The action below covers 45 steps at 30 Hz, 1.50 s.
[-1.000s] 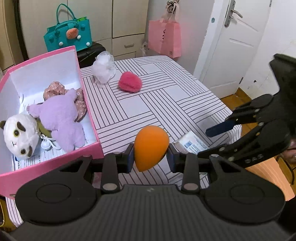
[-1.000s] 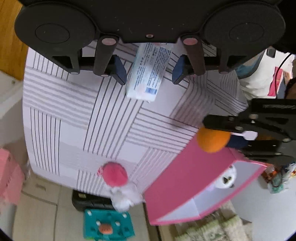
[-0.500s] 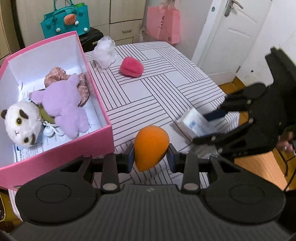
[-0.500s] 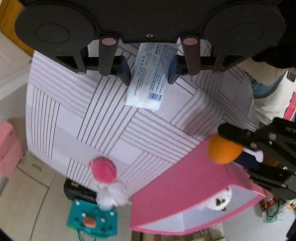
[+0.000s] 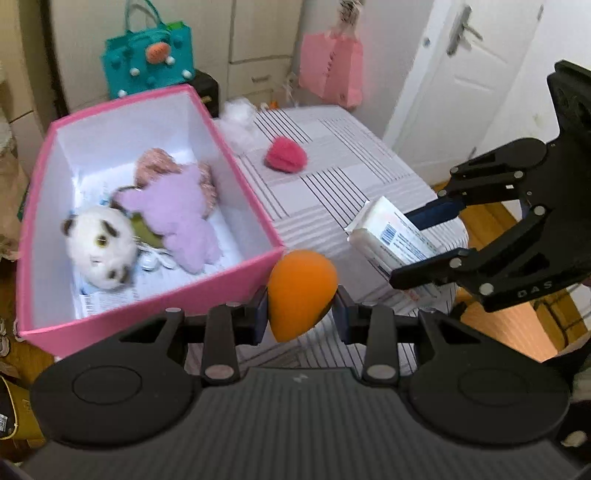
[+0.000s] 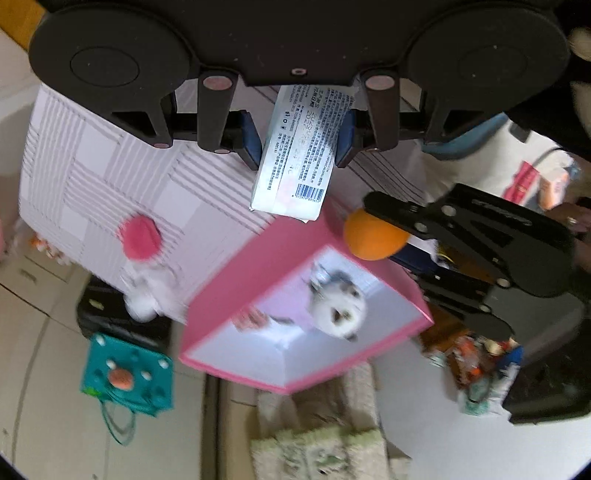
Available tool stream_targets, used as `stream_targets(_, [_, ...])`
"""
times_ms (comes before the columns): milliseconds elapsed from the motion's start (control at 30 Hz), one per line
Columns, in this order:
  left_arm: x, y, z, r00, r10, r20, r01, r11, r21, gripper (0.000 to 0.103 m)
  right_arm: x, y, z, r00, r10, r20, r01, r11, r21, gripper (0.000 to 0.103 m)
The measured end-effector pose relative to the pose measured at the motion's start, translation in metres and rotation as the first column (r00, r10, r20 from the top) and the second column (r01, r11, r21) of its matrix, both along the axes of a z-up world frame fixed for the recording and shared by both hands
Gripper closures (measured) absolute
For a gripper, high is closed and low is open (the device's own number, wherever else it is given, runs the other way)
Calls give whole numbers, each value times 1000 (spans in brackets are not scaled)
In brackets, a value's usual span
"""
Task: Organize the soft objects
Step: 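Lift the orange sponge with the left gripper toward the pink box while the right gripper carries the wipes pack, then open the left gripper to drop the sponge while the right gripper releases the wipes into the box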
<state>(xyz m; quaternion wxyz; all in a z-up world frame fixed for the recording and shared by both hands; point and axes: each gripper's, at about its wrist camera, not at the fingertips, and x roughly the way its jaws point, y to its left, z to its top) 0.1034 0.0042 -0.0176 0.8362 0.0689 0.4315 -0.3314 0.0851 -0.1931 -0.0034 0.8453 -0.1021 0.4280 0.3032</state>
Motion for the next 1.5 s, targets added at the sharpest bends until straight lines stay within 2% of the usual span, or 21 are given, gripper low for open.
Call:
stream_targets(233, [21, 40, 18, 990, 121, 72, -119, 992, -29, 68, 31, 28, 29, 996, 61, 71, -67, 995, 74, 55])
stream_targets(433, [57, 55, 18, 964, 216, 156, -215, 976, -18, 68, 97, 52, 28, 998, 49, 27, -53, 986, 161, 55])
stream_targets(533, [86, 57, 13, 956, 247, 159, -248, 969, -9, 68, 131, 65, 26, 999, 47, 13, -48, 984, 171, 55])
stream_targets(733, [153, 54, 0, 942, 306, 138, -316, 947, 59, 68, 195, 88, 5, 999, 18, -34, -14, 995, 103, 55])
stream_targets(867, [195, 52, -12, 942, 315, 111, -328, 936, 124, 68, 225, 101, -13, 994, 57, -94, -53, 998, 43, 55])
stream_targets(967, [215, 56, -18, 939, 339, 64, -344, 931, 119, 68, 243, 108, -24, 992, 59, -110, -59, 998, 3, 54])
stream_targets(1167, [238, 58, -22, 930, 365, 50, -368, 923, 110, 64, 266, 115, -42, 986, 68, -150, -69, 998, -3, 52])
stream_targets(1233, [239, 57, -22, 927, 371, 60, -375, 919, 123, 52, 269, 112, -43, 988, 52, -144, -52, 999, 0, 52])
stream_targets(1333, [233, 58, -21, 918, 382, 106, -394, 910, 128, 47, 263, 104, -37, 991, 39, -125, -36, 999, 29, 50])
stream_targets(1500, [212, 65, -10, 930, 354, 102, -364, 925, 104, 41, 237, 84, -15, 998, 17, -59, -13, 998, 64, 50])
